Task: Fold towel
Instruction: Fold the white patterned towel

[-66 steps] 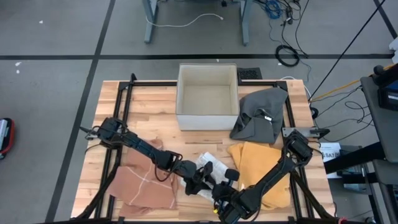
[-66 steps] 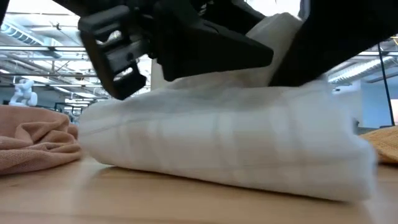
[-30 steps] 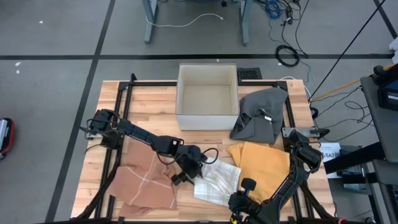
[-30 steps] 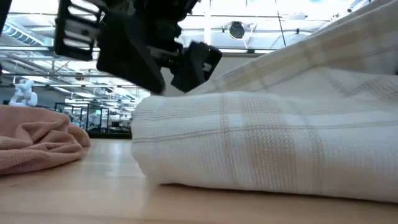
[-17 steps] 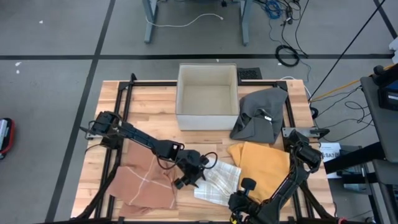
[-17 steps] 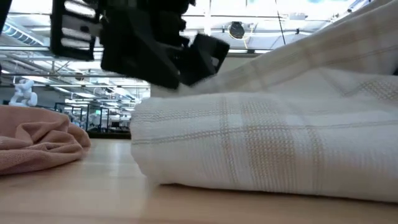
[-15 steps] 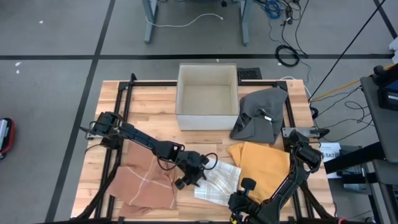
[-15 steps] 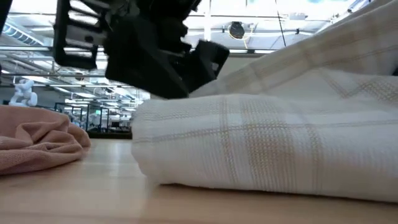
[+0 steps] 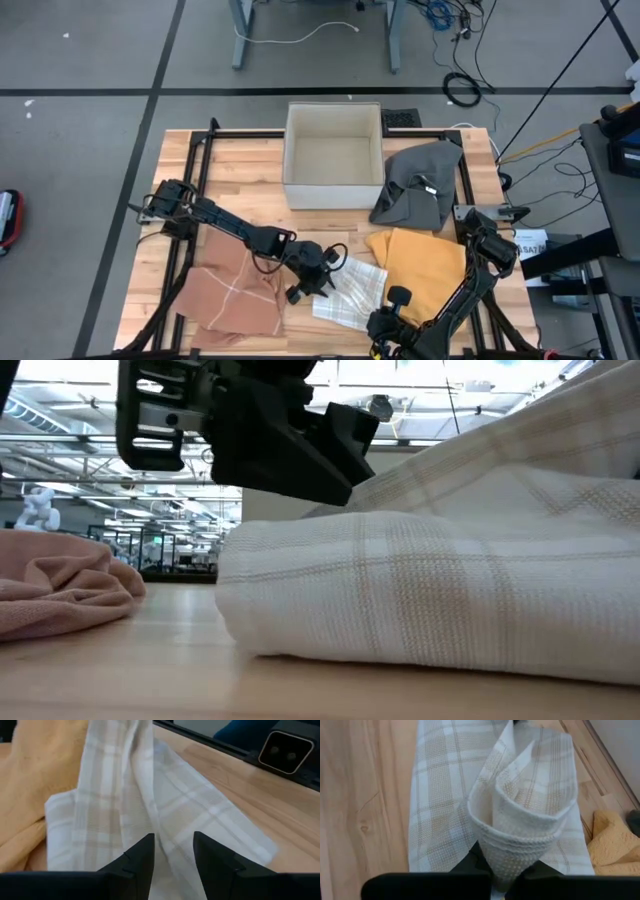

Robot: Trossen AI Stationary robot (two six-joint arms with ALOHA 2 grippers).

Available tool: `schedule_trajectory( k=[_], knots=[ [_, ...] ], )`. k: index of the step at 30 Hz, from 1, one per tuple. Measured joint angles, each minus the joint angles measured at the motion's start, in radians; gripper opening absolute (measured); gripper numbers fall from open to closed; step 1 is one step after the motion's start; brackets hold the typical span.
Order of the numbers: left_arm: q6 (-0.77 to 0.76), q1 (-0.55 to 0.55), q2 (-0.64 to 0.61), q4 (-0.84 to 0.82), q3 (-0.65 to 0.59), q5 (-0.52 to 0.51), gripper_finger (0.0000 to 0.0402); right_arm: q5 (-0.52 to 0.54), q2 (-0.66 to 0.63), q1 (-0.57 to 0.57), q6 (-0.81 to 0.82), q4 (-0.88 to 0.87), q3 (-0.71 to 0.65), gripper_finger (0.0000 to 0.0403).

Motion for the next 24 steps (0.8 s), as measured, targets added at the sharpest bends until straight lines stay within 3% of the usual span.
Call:
schedule_trajectory(
  k=[8, 21, 24],
  knots=[
    [-0.007, 0.004, 0.0, -0.013, 0.0, -0.025, 0.0152, 0.0, 0.0, 0.0, -0.008, 0.0, 0.0, 0.0004],
    [0.017, 0.004, 0.0, -0.03, 0.0, 0.0, 0.0075, 0.001, 0.0, 0.0, -0.016, 0.001, 0.0, 0.0004],
    [0.07, 0.004, 0.0, -0.028, 0.0, -0.007, 0.0038, 0.001, 0.0, 0.0, -0.019, 0.001, 0.0, 0.0004]
  ],
)
